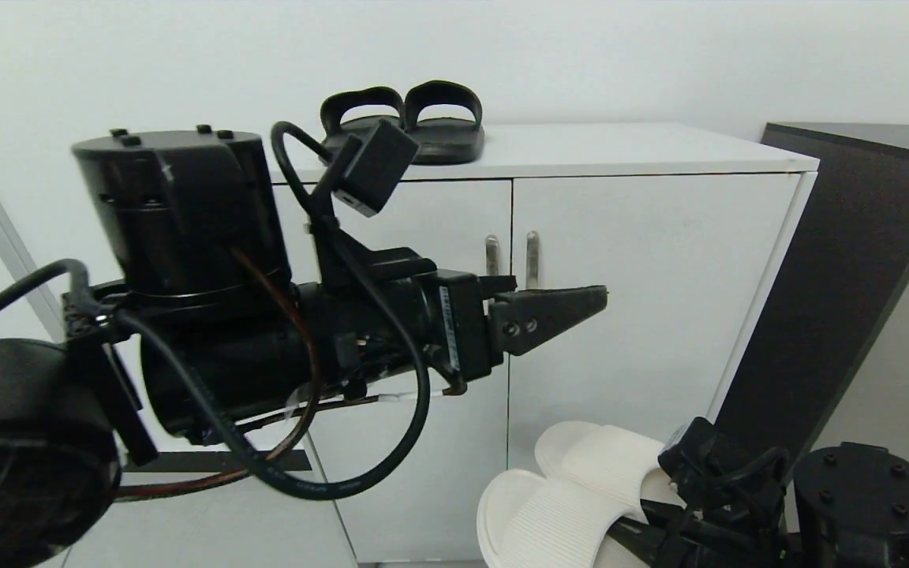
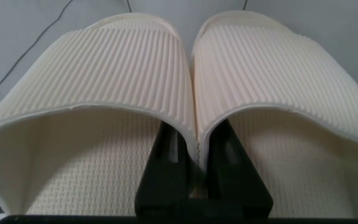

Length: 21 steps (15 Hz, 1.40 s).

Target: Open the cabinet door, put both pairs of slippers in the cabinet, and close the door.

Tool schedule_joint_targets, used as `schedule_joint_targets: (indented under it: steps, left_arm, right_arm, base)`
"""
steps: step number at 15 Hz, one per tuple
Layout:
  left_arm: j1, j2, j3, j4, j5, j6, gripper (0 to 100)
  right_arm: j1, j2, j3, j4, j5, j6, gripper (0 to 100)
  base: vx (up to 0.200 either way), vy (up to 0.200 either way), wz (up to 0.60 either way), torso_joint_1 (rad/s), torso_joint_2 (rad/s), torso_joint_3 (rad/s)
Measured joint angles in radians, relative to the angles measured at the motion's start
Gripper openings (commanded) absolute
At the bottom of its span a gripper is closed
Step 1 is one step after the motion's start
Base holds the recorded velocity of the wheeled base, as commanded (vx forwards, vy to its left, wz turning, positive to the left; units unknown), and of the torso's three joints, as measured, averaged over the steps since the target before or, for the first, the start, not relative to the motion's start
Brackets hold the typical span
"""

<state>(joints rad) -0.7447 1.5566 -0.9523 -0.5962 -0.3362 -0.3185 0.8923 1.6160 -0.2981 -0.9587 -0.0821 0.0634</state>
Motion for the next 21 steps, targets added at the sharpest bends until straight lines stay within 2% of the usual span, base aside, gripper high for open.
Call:
schedule_joint_targets:
  steps: [5,7,14,21]
  left_arm:
    - [0.033,0.13,-0.123,0.002,-0.006,-0.006,100]
    - [0.049,0.159,-0.143,0.003,0.0,-0.006,100]
    - [0.068,0.244,-0.214,0.006,0.1,-0.007,100]
    - [0.084,0.326,-0.286,0.005,0.098,-0.007,100]
  right_arm:
    - [0.0,0.0,0.001,0.0,-0.002,-0.002,0]
    - [0.0,0.0,0.0,0.0,-0.002,-0.002,0]
    - [0.0,0.001,0.0,0.0,-0.002,-0.003,0]
    - [0.0,0.001,0.001,0.001,-0.002,-0.005,0]
  base:
    - [0.0,0.0,0.0,0.0,0.0,0.0]
    - [0.0,0.0,0.0,0.0,0.0,0.0]
    - [0.0,0.0,0.0,0.0,0.0,0.0]
    - [0.0,0.0,0.0,0.0,0.0,0.0]
